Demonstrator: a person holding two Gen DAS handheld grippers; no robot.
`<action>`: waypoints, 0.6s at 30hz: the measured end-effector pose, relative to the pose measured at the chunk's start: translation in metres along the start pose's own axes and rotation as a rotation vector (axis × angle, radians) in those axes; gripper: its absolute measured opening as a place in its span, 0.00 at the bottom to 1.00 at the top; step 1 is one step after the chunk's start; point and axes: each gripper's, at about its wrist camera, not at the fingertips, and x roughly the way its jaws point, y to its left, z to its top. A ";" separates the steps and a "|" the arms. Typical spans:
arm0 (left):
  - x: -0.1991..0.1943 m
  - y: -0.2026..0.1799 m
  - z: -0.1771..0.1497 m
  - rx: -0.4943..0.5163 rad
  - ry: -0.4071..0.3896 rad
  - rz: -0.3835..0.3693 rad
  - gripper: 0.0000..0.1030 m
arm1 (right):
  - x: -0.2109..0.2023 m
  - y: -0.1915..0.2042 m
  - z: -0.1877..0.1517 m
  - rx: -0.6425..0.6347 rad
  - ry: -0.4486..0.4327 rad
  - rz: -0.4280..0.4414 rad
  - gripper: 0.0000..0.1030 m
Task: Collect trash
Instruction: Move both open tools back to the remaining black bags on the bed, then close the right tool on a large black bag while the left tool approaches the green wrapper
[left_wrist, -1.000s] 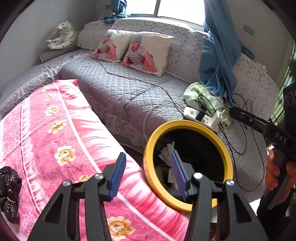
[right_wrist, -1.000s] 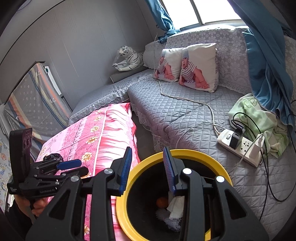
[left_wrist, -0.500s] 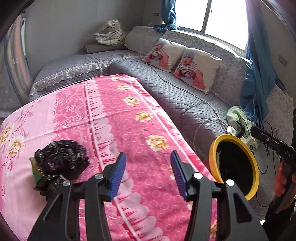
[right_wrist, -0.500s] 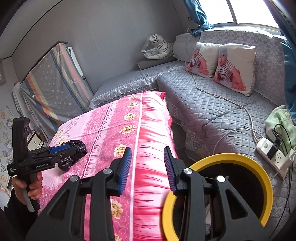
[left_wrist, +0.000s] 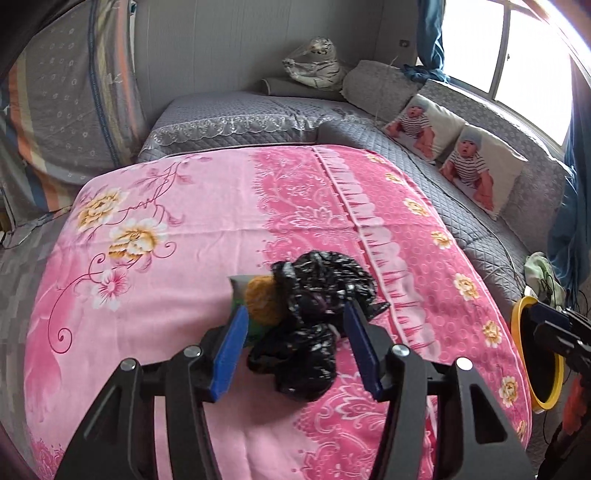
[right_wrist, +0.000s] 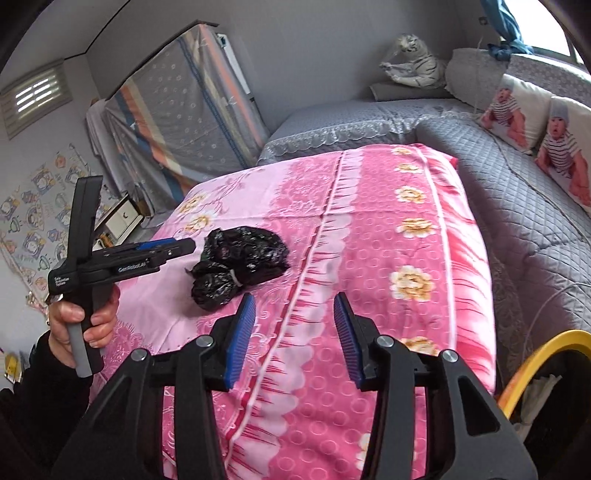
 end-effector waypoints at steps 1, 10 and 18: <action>0.002 0.008 -0.001 -0.014 0.003 0.008 0.50 | 0.010 0.010 0.000 -0.013 0.019 0.017 0.40; 0.015 0.056 -0.006 -0.075 0.011 0.035 0.50 | 0.082 0.078 -0.010 -0.111 0.151 0.105 0.42; 0.027 0.069 -0.009 -0.060 0.036 0.013 0.50 | 0.124 0.095 -0.012 -0.113 0.218 0.106 0.46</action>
